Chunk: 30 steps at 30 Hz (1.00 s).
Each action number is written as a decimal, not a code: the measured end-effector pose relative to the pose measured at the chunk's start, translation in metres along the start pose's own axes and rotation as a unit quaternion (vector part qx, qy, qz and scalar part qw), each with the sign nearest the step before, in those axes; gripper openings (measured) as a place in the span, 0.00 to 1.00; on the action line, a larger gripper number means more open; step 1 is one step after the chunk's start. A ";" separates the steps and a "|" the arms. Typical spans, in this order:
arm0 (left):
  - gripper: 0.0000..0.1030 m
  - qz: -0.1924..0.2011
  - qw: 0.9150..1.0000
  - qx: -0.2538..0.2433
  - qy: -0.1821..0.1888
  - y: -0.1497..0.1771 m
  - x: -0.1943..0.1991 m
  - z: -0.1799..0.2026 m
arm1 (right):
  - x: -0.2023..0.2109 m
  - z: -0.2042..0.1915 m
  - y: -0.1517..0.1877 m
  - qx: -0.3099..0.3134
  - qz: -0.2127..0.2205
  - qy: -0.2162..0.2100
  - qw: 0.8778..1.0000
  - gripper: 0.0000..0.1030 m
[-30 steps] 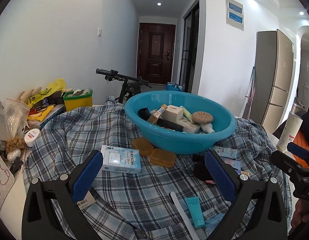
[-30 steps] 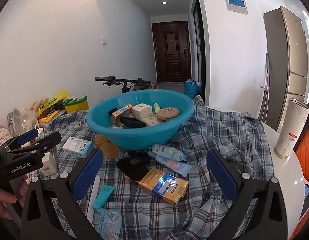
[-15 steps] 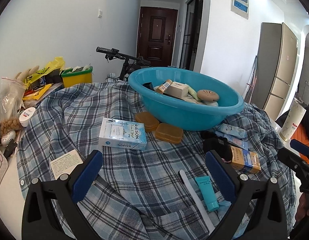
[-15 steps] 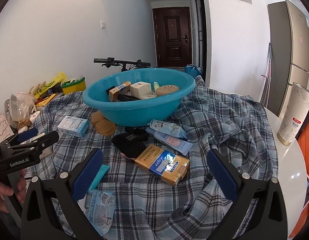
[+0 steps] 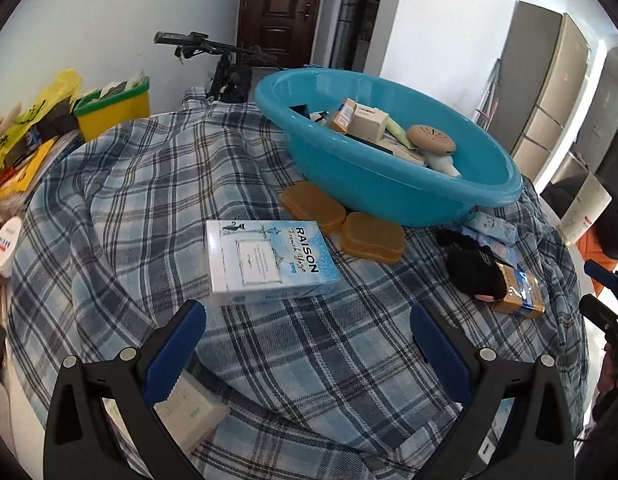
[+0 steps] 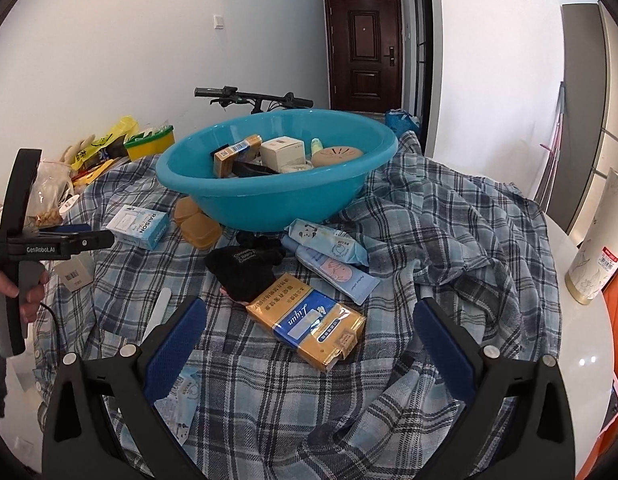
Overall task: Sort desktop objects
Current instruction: 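Move both tools down toward the boxes lying on the plaid cloth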
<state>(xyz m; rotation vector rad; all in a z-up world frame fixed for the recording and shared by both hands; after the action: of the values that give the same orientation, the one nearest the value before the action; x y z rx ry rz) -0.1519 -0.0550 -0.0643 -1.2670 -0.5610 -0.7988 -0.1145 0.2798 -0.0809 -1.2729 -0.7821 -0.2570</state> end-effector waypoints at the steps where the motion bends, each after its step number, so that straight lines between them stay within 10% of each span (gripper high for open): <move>1: 1.00 -0.003 1.000 -0.026 -0.003 -0.003 -0.003 0.001 | -0.002 0.001 0.001 0.004 -0.006 -0.002 1.000 1.00; 5: 1.00 0.002 0.994 -0.099 -0.046 -0.019 -0.011 -0.003 | -0.004 0.006 0.005 0.023 -0.026 0.006 0.999 1.00; 18: 1.00 -0.084 0.994 -0.045 0.044 -0.016 -0.039 -0.008 | -0.009 0.001 0.001 0.004 -0.018 -0.013 1.000 1.00; 30: 1.00 -0.079 0.985 -0.133 0.072 0.019 -0.008 0.061 | -0.014 0.008 0.007 -0.008 -0.025 -0.011 1.000 1.00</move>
<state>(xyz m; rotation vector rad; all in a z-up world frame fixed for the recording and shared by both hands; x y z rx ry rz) -0.1389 0.0081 -0.0678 -1.4069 -0.4514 -1.1169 -0.1233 0.2858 -0.0949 -1.2742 -0.8317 -0.2906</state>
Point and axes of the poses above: each gripper's, at about its wrist camera, not at the fingertips, and x roughly against the way its jaws point, z to its right, y to its underside, the point moved 5 cm from there along -x, roughly the way its jaws point, and after that the axes turned 10 degrees about x, right-handed, at the moved point
